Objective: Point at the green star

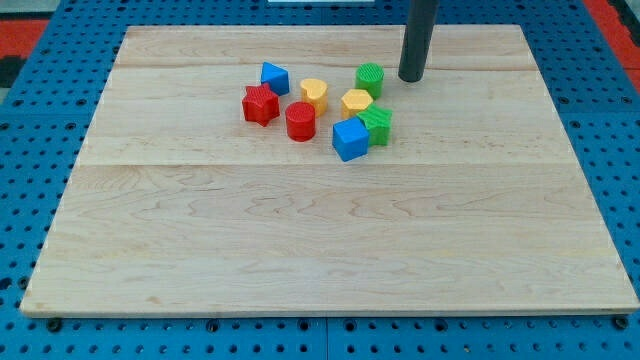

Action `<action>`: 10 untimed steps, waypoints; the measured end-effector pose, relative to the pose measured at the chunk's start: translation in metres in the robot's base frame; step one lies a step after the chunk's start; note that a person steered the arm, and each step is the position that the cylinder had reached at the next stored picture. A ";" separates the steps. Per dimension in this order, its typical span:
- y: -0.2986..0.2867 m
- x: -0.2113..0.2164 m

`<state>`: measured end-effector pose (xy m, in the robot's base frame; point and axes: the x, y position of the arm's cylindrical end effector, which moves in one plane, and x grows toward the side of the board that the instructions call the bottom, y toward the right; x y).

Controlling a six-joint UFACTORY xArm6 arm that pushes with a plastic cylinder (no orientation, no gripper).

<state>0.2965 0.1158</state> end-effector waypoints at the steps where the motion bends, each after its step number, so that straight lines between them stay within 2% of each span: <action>1: 0.000 0.004; 8: 0.024 0.012; 10: 0.042 0.143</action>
<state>0.4398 0.1576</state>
